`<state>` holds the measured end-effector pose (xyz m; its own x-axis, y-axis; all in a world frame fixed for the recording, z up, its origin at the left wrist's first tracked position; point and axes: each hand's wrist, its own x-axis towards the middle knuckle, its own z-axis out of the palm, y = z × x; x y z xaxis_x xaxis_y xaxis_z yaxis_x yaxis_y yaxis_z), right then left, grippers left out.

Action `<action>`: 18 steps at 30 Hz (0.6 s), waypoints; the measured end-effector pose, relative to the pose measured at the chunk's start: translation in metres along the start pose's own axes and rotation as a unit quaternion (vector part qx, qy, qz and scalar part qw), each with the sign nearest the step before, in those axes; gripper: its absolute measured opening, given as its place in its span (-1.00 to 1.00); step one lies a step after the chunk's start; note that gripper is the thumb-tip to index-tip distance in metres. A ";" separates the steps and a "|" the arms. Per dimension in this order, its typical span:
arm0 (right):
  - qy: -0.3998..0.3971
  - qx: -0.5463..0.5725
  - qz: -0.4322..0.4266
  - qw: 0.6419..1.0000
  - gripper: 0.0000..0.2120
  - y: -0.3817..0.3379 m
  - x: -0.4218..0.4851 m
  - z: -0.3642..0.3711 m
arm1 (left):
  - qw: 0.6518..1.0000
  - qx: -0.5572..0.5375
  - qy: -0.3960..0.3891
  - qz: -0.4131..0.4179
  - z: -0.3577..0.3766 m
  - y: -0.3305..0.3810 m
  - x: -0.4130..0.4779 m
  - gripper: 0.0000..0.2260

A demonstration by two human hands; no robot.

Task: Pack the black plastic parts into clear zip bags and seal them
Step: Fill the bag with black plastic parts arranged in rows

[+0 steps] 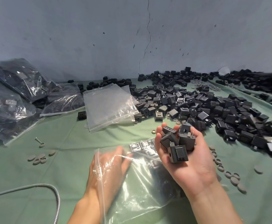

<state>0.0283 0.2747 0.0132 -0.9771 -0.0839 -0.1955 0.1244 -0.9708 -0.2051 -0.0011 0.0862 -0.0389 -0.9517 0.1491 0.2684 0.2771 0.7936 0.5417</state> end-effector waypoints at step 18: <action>-0.003 -0.013 -0.012 1.000 -0.78 0.023 -0.038 -0.020 | 0.975 -0.180 0.108 0.068 -0.035 0.055 -0.056 -0.80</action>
<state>0.0713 0.2597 -0.0029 -0.9810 -0.0619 -0.1841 0.1050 -0.9664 -0.2345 0.0718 0.1010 0.0035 -0.8638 0.0807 0.4974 0.4642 0.5112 0.7233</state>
